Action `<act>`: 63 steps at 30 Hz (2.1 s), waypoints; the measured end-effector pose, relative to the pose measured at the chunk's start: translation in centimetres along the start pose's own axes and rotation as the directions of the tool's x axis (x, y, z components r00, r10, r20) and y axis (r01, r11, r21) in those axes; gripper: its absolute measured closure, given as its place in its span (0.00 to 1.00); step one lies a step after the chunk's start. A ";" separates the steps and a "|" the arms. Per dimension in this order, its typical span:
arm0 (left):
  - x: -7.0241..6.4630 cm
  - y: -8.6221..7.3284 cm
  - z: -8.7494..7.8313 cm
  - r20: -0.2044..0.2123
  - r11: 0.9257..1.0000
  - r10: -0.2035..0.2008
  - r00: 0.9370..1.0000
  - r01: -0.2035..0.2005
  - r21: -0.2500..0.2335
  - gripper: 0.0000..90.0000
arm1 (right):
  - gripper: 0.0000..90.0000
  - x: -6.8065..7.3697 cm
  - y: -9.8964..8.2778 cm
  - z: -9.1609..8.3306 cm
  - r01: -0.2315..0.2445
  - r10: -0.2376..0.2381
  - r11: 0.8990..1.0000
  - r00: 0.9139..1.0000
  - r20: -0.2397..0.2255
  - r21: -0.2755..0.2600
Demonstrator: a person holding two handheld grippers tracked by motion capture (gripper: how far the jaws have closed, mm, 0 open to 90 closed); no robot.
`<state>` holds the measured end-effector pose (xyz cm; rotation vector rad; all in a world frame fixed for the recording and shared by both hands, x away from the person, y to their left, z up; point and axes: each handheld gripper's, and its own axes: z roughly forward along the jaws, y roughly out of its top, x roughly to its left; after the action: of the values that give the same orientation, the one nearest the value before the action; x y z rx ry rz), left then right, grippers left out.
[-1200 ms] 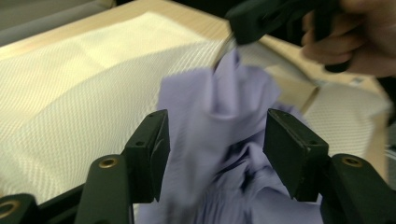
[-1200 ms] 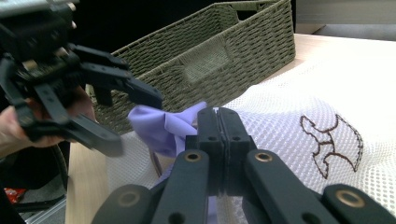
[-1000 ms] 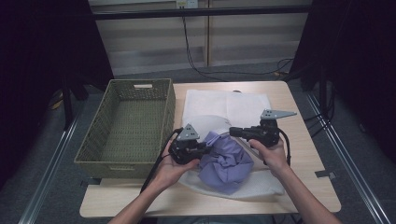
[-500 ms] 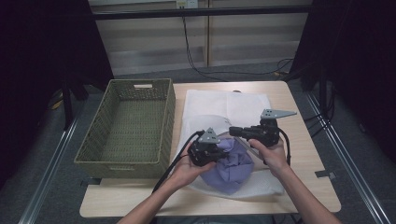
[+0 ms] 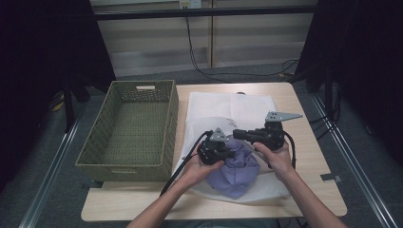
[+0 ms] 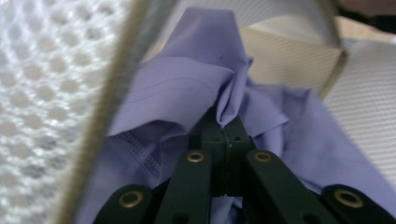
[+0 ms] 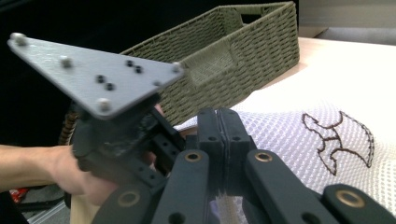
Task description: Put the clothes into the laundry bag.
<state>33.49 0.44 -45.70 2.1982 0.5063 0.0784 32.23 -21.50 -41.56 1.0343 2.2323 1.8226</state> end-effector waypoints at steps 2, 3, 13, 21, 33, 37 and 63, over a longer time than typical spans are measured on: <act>0.2 -0.4 0.6 -0.019 1.000 -0.003 1.000 0.004 0.018 1.00 | 0.99 0.0 -0.3 0.2 -0.001 0.001 1.000 1.000 -0.002 0.014; 0.2 -0.6 0.9 -0.021 1.000 -0.005 1.000 0.005 0.019 1.00 | 0.99 0.0 -0.4 0.3 -0.004 0.004 1.000 1.000 -0.002 0.024; 0.7 -1.9 2.1 -0.052 0.998 -0.022 0.998 0.025 0.056 0.94 | 0.99 -0.1 -2.1 0.8 -0.020 0.019 0.996 1.000 0.006 0.091; 0.1 -1.6 0.9 -0.039 0.998 -0.021 0.999 0.024 0.064 0.69 | 0.99 -0.4 -3.2 0.9 -0.031 0.030 0.992 1.000 0.010 0.126; -0.9 -2.2 -4.1 -0.010 1.000 -0.030 1.000 0.030 0.001 0.52 | 0.99 -0.3 -3.4 0.8 -0.021 0.019 0.989 1.000 0.017 0.144; -1.7 -3.1 -5.9 -0.007 1.000 -0.015 1.000 0.015 -0.020 0.58 | 0.98 -0.3 -3.5 0.8 -0.027 0.025 0.989 1.000 0.018 0.145; -5.2 -8.9 -5.2 0.144 0.985 0.062 0.988 -0.083 0.149 0.95 | 0.73 3.9 -4.8 0.0 0.018 0.003 0.975 0.995 -0.095 0.220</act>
<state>24.55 7.20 -48.65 2.3541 0.3645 -0.0775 27.13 -19.67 -44.52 0.9886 2.5378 1.6834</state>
